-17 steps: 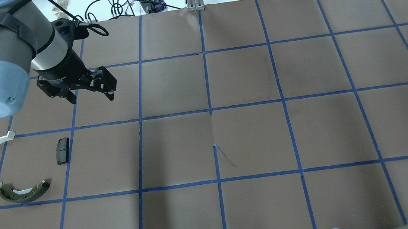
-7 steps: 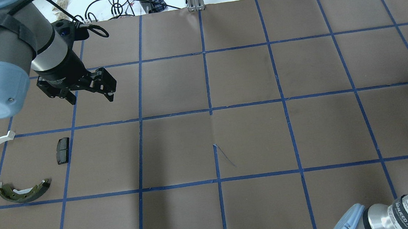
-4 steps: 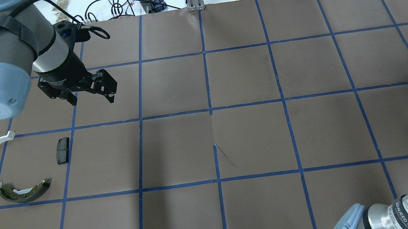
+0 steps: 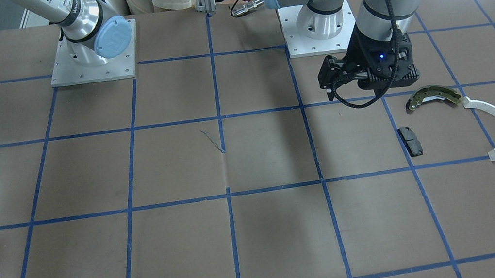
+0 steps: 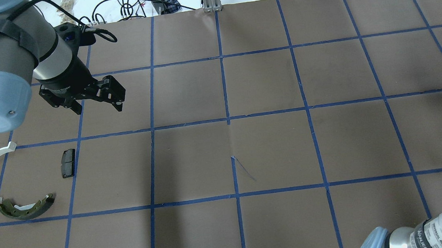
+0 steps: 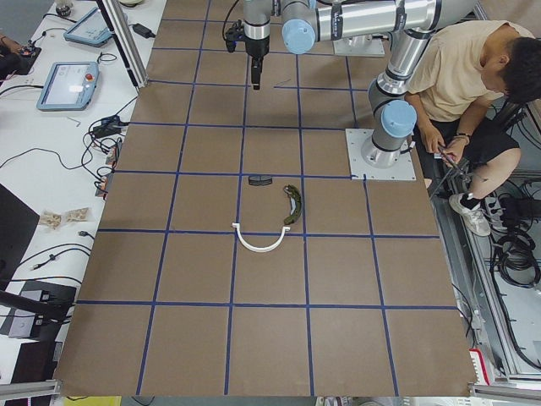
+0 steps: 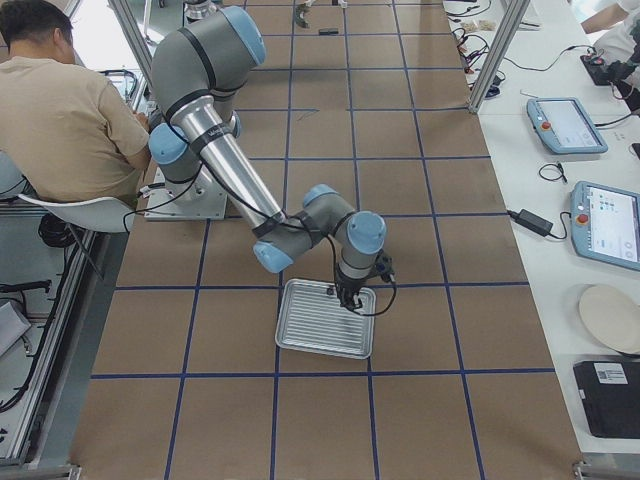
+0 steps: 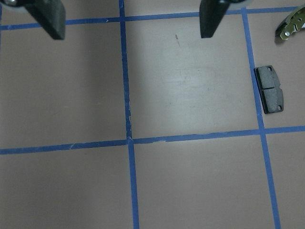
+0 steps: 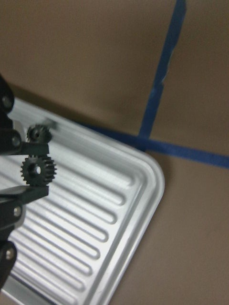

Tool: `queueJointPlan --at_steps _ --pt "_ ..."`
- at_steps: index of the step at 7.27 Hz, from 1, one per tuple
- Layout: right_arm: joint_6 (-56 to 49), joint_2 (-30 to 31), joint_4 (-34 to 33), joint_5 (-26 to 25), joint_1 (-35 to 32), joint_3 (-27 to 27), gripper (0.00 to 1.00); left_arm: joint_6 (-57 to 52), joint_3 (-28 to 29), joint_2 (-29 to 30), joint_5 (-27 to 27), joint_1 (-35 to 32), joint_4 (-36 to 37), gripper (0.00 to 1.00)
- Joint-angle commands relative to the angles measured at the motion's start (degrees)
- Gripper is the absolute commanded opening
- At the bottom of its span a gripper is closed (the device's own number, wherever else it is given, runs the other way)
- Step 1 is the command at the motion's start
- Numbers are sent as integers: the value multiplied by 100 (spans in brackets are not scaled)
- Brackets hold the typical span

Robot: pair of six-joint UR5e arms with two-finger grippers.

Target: Place bearing gear from tray to pile

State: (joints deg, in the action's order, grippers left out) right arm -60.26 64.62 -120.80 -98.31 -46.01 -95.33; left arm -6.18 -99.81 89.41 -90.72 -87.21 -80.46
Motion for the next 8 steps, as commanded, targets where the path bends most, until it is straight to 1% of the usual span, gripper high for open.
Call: queueJointPlan --at_steps 1,2,3,4,5,6,7,8 --pt "1834 612 819 4 -1570 -396 0 3 5 15 2 3 13 100" --pt "2669 813 821 48 -2160 -686 0 -5 5 6 2 3 13 100" --pt "3451 1146 821 40 -2984 -915 0 -6 5 6 2 3 13 100" --pt "4451 1245 1091 74 -3793 -1004 0 3 5 6 2 3 13 100" --pt "5558 1237 1172 397 -4532 -988 0 -5 5 15 2 3 13 100" --pt "6656 1246 1121 583 -5226 -944 0 3 5 6 2 3 13 100" --pt "7329 1194 998 976 -5842 -987 0 3 14 -29 2 3 13 100" --pt "7814 959 449 1615 -6205 -988 0 -5 5 -38 11 3 13 100"
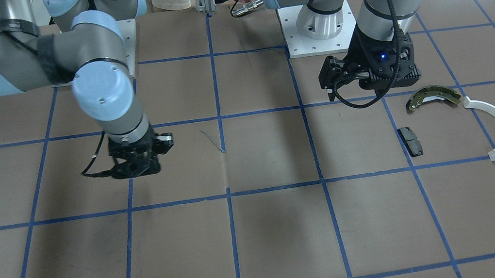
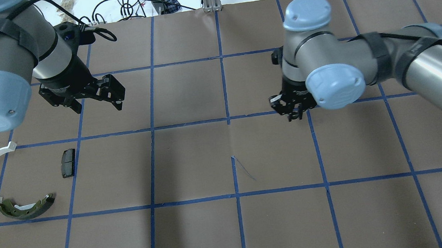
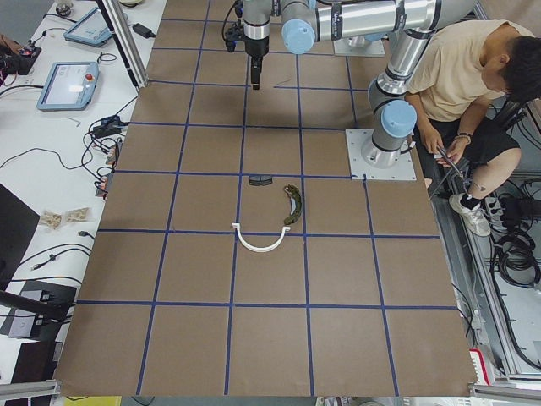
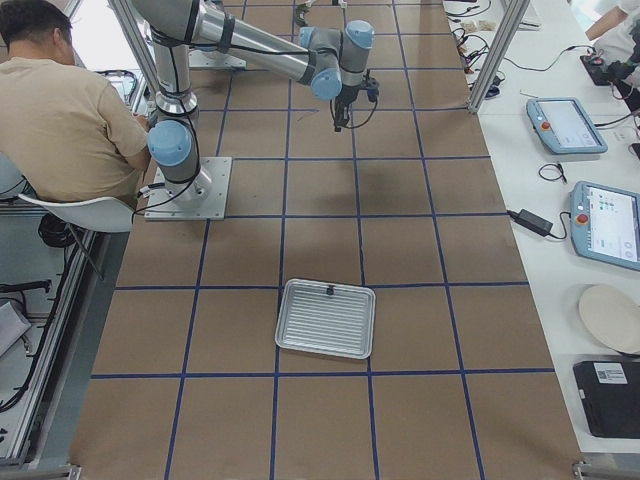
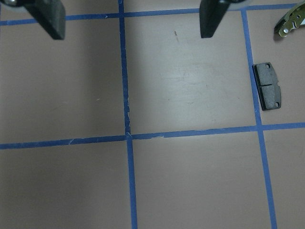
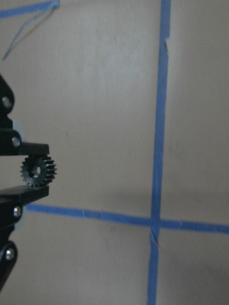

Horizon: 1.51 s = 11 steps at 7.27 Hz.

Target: Place bearing gear from tray to pile

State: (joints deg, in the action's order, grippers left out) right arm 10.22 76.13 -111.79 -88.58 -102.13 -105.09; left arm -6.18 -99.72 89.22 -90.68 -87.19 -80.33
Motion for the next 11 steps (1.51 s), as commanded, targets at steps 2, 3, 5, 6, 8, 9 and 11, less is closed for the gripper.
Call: queueJointPlan --at_steps 2,3,5,6,8,9,11 --pt "2706 -545 -1051 344 -1105 -20 0 3 5 -71 -2 -8 -9 100" --pt "2661 -659 -1116 332 -1116 -29 12 11 31 -71 -2 -8 -9 100" --pt "2678 -687 -1117 324 -1064 76 99 20 5 -36 -2 0 -26 100" --pt "2373 -583 -943 315 -819 320 100 29 -4 -27 -20 0 -35 100" --pt "483 -407 546 -60 82 1145 100 -84 -13 130 7 -26 -9 100" --pt "-520 -293 858 -124 732 1288 100 263 -22 183 59 -122 0 100" --pt "-3372 -221 852 -500 1937 1272 100 363 -266 402 59 -621 304 100"
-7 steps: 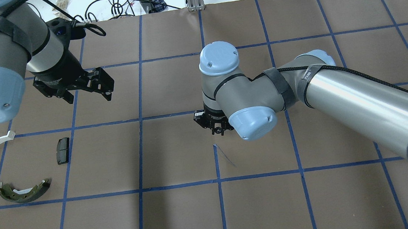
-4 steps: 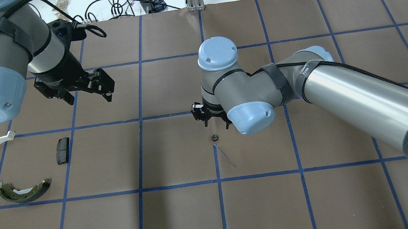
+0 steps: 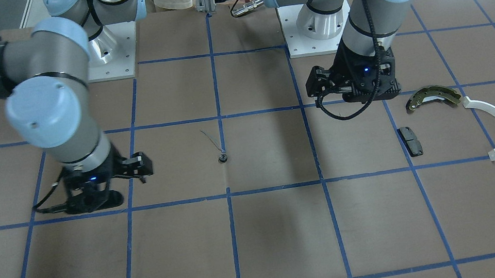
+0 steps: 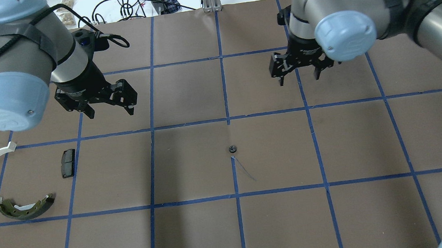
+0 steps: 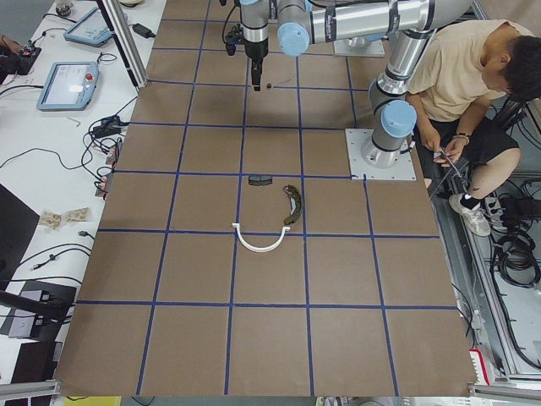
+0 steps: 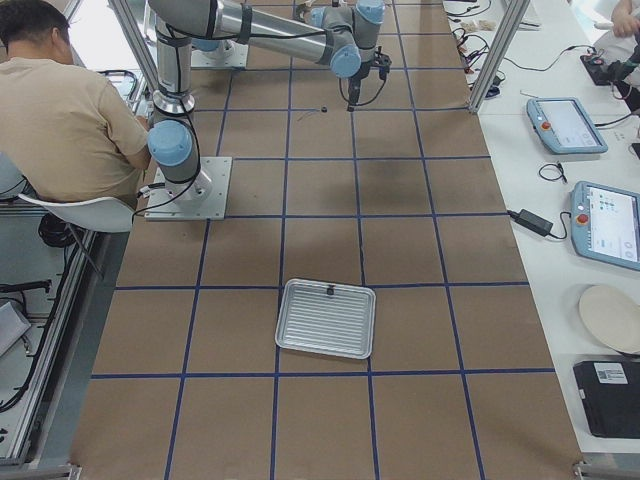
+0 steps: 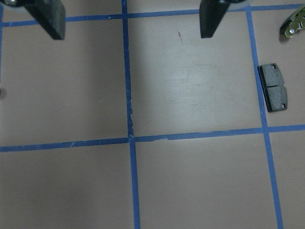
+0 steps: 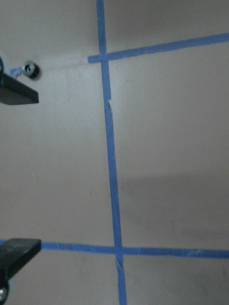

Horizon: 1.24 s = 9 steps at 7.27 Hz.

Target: Place bearing gear from tray to pile

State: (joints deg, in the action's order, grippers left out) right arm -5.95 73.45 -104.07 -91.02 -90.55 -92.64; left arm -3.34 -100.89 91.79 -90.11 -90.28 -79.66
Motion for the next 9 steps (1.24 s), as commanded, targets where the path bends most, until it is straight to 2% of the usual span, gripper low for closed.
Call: queueJointPlan --at_steps 1,3,4,5,6,7,8,9 --pt "-2909 64 97 -293 1445 1 100 409 -394 320 11 -619 728 100" --pt "-5317 55 -8 -293 2860 -17 100 571 -729 593 28 -1165 1495 100" --pt "-6399 12 -252 -372 3502 -17 100 771 -861 734 20 -1480 1532 100" --pt "-7001 -84 -402 -799 3839 -78 100 947 -923 848 11 -1797 1698 100" --pt "-8034 -146 -674 -864 4243 -122 100 1184 -924 1041 20 -2000 2039 100" --pt "-8636 -312 -1190 -839 4525 -210 100 1221 -915 1243 20 -2133 2147 100" --pt "-9269 -584 -1760 -786 4781 -306 100 1221 -915 1497 46 -2186 2635 100" --pt "-9832 -882 -2375 -542 4914 -490 100 1204 -889 1717 55 -2221 2797 100"
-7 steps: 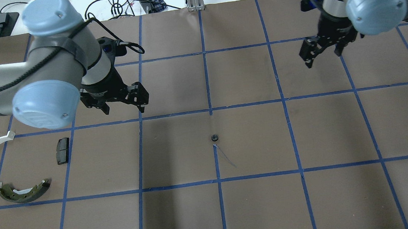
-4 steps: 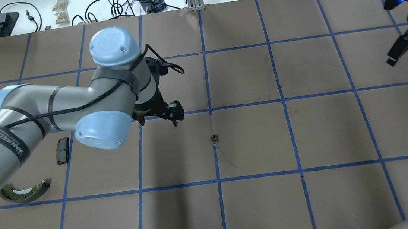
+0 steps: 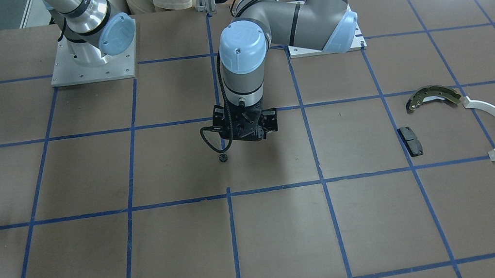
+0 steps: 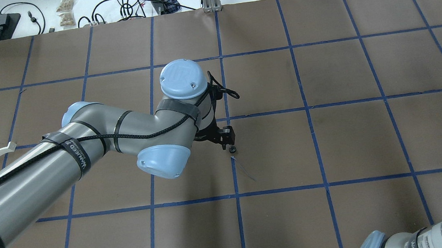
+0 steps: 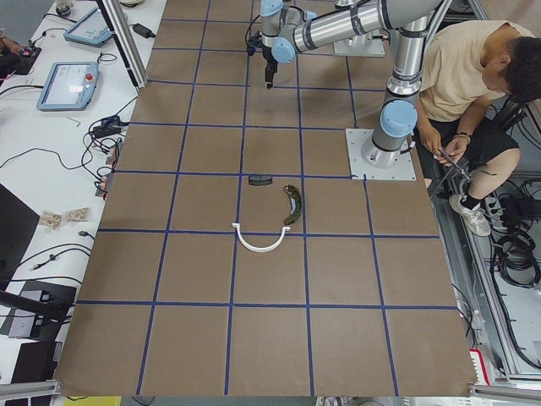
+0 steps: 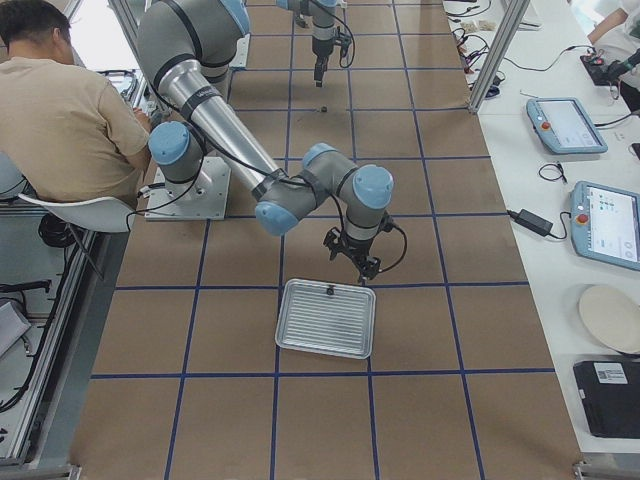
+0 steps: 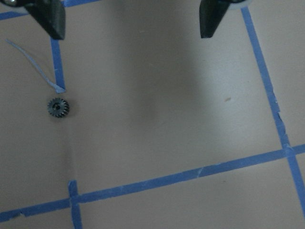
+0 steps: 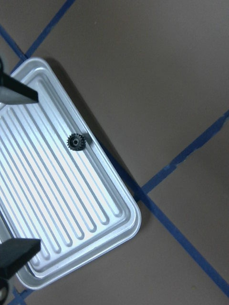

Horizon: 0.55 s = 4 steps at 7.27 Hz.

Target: Place bearing gear from tray to pile

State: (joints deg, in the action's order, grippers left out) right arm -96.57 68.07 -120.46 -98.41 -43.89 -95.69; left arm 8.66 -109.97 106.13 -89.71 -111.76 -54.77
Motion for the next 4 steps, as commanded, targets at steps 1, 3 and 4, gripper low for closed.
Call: queueJointPlan --at_steps 1,3,4 --pt "-1184 -452 -1064 417 336 -448 100 -22 28 433 15 -143 561 100" --pt "-1728 -417 -1024 595 486 -696 97 -40 37 706 15 -241 888 100" --pt "-2142 -470 -1076 656 495 -819 98 -49 55 777 76 -258 967 97"
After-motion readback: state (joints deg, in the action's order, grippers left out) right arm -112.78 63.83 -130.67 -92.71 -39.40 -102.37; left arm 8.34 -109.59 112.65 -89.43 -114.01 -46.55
